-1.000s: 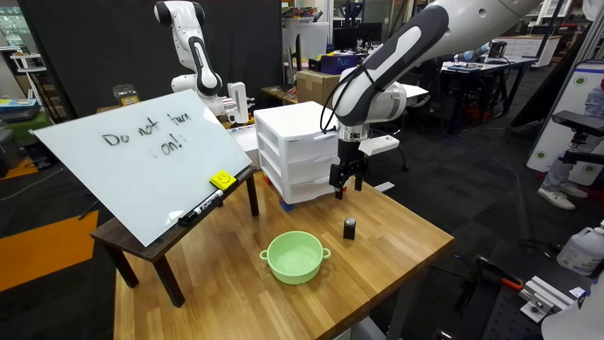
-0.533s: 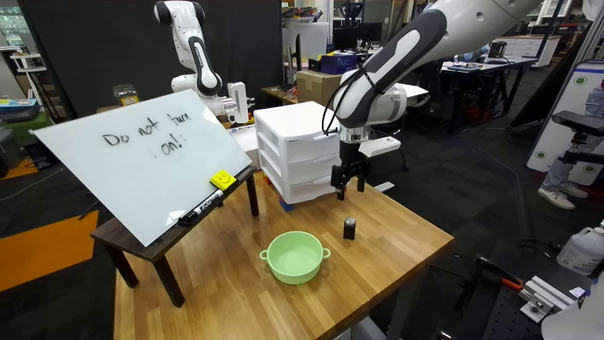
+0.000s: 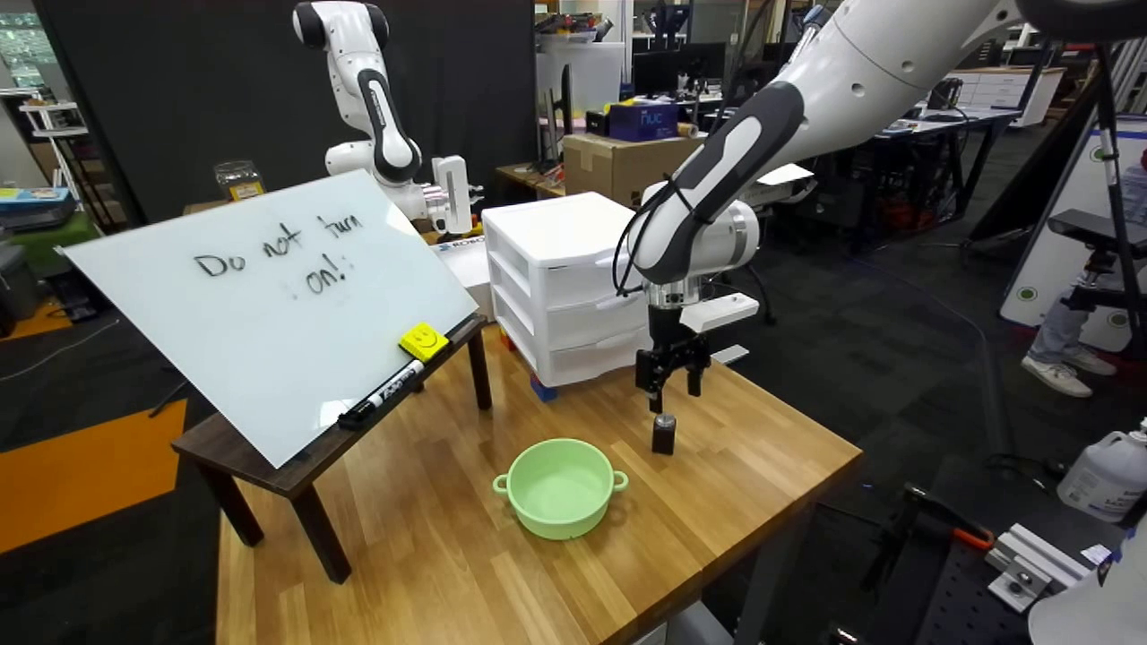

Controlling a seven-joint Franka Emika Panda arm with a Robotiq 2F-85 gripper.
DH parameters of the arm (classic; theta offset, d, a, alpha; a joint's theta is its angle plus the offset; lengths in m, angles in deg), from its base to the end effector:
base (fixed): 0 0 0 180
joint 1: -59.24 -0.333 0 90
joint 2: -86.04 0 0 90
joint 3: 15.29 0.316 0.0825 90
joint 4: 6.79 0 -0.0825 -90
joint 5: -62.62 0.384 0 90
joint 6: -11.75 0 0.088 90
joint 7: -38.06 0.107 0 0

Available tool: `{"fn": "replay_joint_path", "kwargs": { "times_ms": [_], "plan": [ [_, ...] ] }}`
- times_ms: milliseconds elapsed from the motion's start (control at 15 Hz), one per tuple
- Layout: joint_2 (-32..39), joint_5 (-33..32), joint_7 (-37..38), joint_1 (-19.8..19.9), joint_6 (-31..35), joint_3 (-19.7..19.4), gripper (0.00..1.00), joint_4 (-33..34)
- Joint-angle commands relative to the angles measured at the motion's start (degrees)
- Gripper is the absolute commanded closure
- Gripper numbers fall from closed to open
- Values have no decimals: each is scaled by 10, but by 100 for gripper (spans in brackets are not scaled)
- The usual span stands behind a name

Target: Put the black shaker in the green bowl

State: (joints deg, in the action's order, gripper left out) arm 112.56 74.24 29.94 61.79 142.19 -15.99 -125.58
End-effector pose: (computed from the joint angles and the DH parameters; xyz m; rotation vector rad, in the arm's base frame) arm 0.5587 -0.0269 0.1844 -2.9625 0.0983 0.3639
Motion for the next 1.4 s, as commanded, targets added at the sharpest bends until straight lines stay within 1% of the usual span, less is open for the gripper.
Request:
{"fn": "replay_joint_path", "kwargs": {
  "times_ms": [0, 467, 867, 1067, 1133, 1200, 1267, 1333],
  "plan": [
    [37, -7, 11, 8, -15, 7, 0, 29],
    [90, -17, 14, 5, -33, 10, 0, 71],
    [109, -28, 24, 0, -59, 11, 0, 102],
    [112, -30, 29, 0, -67, 10, 0, 107],
    [112, -30, 30, 1, -70, 10, 1, 108],
    [112, -29, 29, 1, -71, 11, 26, 109],
    [112, -29, 29, 1, -72, 11, 26, 110],
    [112, -29, 29, 1, -72, 11, 31, 110]
  ]
}}
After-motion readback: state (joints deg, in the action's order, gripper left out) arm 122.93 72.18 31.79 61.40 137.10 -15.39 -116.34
